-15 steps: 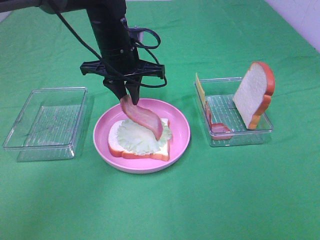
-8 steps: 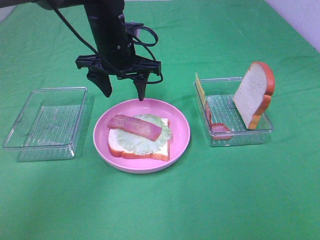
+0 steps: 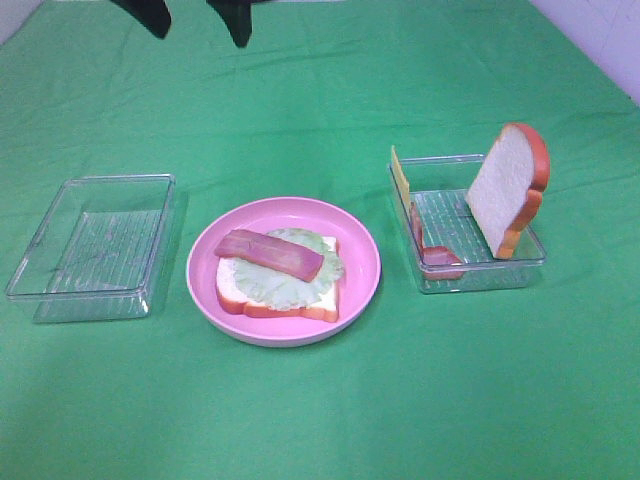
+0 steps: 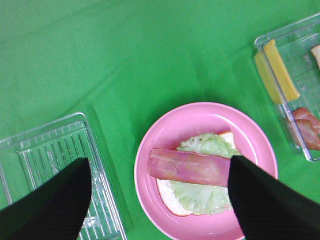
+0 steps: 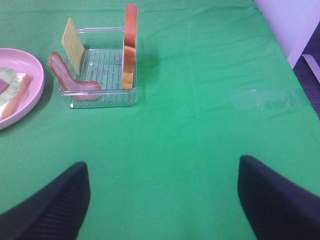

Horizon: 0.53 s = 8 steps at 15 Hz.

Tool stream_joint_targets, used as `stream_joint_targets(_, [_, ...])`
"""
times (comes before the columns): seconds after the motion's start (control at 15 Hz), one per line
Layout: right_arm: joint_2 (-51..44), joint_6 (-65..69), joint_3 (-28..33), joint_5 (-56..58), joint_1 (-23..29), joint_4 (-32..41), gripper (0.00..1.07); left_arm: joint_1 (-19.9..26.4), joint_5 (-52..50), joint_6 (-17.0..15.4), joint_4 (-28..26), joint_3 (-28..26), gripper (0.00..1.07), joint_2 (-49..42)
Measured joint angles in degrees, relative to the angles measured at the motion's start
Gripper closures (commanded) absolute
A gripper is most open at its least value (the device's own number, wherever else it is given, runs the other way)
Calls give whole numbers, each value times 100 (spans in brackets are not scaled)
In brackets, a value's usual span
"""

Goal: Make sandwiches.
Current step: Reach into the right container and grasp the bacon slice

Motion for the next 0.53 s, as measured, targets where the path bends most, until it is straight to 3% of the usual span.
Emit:
stream_joint_targets(0.4, [0, 0, 0, 0, 0, 0, 30, 0, -6, 550, 46, 309, 34, -1599])
stream_joint_targets(0.53, [0, 0, 0, 0, 0, 0, 30, 0, -6, 602, 269, 1169, 34, -2429])
